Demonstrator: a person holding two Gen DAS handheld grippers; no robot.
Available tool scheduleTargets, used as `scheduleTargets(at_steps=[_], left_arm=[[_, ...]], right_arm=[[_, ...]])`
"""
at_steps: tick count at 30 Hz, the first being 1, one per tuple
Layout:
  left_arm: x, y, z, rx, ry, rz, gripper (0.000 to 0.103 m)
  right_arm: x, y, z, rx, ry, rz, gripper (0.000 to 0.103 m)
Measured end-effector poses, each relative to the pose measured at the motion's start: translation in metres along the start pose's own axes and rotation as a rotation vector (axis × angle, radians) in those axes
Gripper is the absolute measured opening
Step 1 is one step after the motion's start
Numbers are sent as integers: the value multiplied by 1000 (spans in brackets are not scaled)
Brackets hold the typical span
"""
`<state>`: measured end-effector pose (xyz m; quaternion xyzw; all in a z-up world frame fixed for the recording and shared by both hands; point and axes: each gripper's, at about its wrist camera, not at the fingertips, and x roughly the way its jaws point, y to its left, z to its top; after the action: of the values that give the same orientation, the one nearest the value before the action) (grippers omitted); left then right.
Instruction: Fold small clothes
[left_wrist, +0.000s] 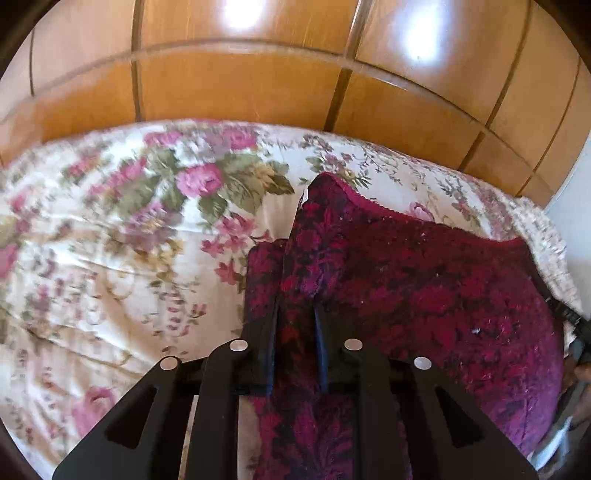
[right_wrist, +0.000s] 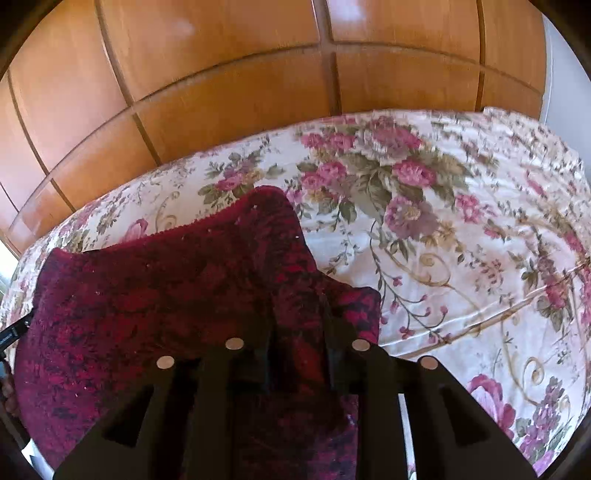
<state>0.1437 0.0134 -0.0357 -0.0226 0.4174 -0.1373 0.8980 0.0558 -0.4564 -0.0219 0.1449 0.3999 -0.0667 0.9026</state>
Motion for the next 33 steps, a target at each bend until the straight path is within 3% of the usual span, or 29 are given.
scheduleTargets(at_steps=[2, 4, 5, 6, 10, 11, 12, 14, 18, 22, 33], left_arm=[[-6, 0, 3, 0, -28, 25, 19], [-17, -5, 6, 18, -57, 55, 22], [-24, -10, 9, 35, -83, 71, 22], [-29, -15, 12, 56, -99, 78, 22], [-34, -31, 23, 85, -117, 99, 22], [-33, -37, 26, 96, -121, 106, 27], [-32, -41, 28, 103, -127, 109, 49], [-33, -49, 28, 105, -151, 110, 61], [-28, -59, 30, 143, -148, 119, 61], [-23, -61, 30, 162, -141, 122, 61], [-11, -50, 40, 163, -115, 142, 61]], right_arm=[[-4, 0, 0, -9, -6, 11, 30], [-9, 3, 1, -30, -11, -6, 41], [-15, 7, 2, -43, -25, -31, 58], [-23, 12, 5, -55, -57, -59, 66], [-53, 33, 13, -78, -160, -74, 73], [-56, 40, 15, -95, -164, -57, 74], [-56, 46, 17, -111, -161, -45, 76], [-51, 63, 19, -159, -135, -19, 79], [-26, 90, 20, -234, -59, 6, 83], [17, 93, 16, -237, 58, -83, 83], [26, 81, 14, -184, 65, -55, 85]])
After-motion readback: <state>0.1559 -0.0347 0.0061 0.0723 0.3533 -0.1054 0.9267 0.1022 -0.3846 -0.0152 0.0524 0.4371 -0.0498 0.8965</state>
